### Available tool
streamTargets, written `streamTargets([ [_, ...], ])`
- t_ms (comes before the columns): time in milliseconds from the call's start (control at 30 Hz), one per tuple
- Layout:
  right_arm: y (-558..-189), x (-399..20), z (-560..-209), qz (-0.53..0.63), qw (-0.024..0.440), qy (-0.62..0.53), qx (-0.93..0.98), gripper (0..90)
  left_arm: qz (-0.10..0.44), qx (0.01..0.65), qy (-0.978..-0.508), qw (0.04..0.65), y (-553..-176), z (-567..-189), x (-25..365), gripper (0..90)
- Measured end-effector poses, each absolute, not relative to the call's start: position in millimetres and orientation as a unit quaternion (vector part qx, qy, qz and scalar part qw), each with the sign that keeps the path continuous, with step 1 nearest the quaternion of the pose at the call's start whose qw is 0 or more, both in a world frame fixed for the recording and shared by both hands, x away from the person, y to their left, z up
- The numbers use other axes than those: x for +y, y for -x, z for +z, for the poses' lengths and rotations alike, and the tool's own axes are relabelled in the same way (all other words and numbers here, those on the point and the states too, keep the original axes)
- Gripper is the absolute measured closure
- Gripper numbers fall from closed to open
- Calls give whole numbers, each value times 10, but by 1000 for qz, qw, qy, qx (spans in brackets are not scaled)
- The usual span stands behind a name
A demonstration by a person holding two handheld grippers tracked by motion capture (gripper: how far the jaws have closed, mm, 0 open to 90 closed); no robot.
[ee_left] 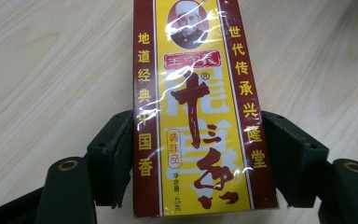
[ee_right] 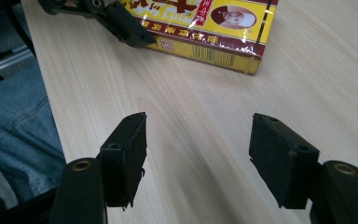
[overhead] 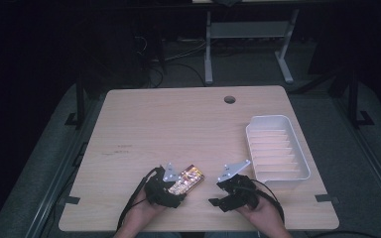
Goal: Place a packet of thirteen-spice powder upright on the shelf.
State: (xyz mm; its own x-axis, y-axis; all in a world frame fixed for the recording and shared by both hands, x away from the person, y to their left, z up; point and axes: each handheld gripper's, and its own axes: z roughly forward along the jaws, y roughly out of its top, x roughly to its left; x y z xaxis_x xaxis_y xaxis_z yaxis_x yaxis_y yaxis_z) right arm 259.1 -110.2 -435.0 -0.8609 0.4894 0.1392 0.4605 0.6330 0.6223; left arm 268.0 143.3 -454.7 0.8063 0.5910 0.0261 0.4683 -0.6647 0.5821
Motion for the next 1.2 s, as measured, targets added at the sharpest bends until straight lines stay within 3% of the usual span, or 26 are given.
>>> streamTargets([
  [467,-2615,-1152,-4329,355,6,-277,893,351,99,288,-900,312,-2655,-4489,1486,323],
  [767,-2647,-1125,-4350,369,-9,-282,886,264,108,280,-894,333,-2617,-4432,1514,324],
  [1200,-2727,-1131,-4334,389,-26,-297,872,261,117,251,-891,361,-2515,-4364,1436,325],
])
